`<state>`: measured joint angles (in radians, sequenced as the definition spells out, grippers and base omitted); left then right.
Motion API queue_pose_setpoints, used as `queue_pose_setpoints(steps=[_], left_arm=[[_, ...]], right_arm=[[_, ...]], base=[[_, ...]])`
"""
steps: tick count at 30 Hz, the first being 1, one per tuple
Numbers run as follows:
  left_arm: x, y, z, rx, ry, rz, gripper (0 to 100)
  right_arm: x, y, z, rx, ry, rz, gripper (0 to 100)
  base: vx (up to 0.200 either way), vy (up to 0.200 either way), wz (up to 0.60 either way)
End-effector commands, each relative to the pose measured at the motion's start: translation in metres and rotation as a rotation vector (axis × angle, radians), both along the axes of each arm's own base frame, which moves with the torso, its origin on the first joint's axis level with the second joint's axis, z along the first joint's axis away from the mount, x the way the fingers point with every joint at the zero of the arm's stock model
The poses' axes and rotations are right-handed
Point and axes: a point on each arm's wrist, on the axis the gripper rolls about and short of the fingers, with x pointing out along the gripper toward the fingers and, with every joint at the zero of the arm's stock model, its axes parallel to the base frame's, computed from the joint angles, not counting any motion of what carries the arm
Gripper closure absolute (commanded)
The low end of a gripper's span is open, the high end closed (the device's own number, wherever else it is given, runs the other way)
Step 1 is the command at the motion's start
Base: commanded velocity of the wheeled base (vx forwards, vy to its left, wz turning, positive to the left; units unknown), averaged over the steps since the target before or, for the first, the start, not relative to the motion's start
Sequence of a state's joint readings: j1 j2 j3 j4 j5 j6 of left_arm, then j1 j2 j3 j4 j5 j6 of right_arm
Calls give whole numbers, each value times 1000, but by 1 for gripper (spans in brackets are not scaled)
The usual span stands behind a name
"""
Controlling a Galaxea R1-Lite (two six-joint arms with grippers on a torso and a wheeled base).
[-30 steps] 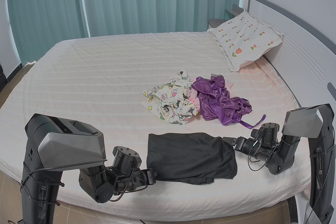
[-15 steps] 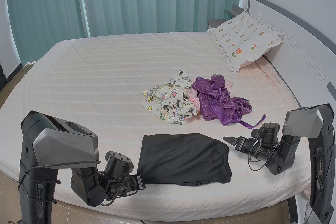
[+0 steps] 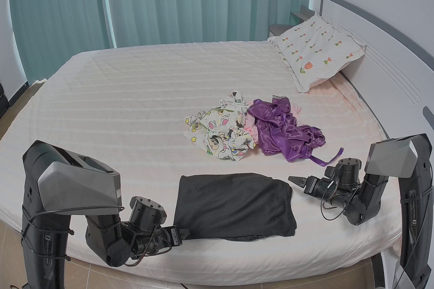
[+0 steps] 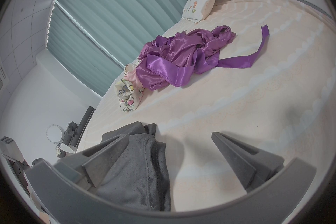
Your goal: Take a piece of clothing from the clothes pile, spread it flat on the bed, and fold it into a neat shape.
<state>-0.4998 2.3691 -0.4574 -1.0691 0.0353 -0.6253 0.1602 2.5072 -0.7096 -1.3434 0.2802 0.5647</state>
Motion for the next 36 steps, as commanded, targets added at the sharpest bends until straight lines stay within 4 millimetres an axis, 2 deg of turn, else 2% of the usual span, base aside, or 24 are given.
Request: queue_pose_setpoints(steps=[1,4,7,16,19,25,26,36], left_arm=[[8,3,16,-39,-52,29,0],[19,2,28,-85,-99,55,0],[56,0,42,-158,-192,117,0],[103,-16,13,-147,-192,132,0],[111,-18,4,-127,-186,120,0],[126,-16,3,-126,-217,129,0],[127,-14,2,-124,-215,135,100],[138,8,2,-82,-235,240,100]], right_arm=[[0,0,0,0,0,1,0],[0,0,1,1,-3,1,0],[0,0,0,0,-2,1,0],[1,0,0,1,-3,1,0],[1,1,0,-1,-4,4,0],[1,1,0,1,-5,3,0],[1,1,0,1,-5,3,0],[2,0,0,1,-6,0,0]], base=[[0,0,0],[0,0,0],[0,0,0],[0,0,0],[0,0,0],[0,0,0],[0,0,0],[0,0,0]])
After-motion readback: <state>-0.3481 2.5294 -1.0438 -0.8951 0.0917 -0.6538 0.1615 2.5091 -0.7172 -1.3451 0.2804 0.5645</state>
